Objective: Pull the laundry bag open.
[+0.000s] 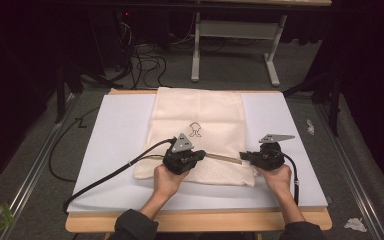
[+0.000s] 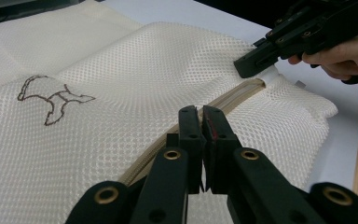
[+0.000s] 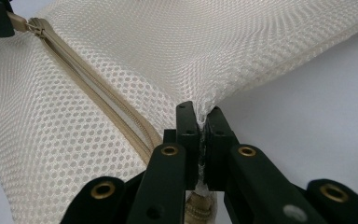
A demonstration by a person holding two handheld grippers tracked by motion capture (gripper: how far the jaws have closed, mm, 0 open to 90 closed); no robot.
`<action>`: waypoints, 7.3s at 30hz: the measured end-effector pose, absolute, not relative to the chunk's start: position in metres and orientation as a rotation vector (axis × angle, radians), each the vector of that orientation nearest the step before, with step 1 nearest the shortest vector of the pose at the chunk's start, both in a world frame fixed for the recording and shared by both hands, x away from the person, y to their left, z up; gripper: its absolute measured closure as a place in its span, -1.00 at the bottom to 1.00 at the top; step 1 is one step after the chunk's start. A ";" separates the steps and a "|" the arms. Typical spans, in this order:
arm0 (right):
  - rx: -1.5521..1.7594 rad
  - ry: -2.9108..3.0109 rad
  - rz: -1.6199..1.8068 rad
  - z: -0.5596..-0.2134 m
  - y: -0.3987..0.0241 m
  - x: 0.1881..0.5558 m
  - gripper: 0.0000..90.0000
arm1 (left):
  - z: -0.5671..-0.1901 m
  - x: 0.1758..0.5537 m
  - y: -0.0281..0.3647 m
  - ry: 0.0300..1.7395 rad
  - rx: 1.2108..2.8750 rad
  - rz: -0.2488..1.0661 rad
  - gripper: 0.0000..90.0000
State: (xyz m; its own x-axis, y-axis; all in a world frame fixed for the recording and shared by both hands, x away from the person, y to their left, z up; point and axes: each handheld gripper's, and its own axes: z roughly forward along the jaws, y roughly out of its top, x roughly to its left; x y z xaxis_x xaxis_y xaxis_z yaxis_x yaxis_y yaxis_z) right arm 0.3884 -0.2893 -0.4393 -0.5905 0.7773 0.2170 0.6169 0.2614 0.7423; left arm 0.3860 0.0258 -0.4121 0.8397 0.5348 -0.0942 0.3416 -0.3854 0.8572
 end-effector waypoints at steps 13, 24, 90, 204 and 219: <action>1.309 2.338 1.237 -0.440 -0.288 0.389 0.96 | -0.412 0.384 0.032 0.645 2.011 0.249 0.94; 1.310 2.338 1.230 -0.440 -0.288 0.389 0.96 | -0.410 0.383 0.039 0.656 2.001 0.264 0.94; 1.314 2.316 1.219 -0.438 -0.288 0.388 0.96 | -0.406 0.384 0.077 0.725 1.970 0.306 0.94; 1.348 2.241 1.145 -0.430 -0.310 0.397 0.96 | -0.402 0.391 0.162 0.938 1.910 0.403 0.94; 1.373 2.205 1.149 -0.428 -0.314 0.399 0.96 | -0.401 0.396 0.175 0.969 1.906 0.435 0.94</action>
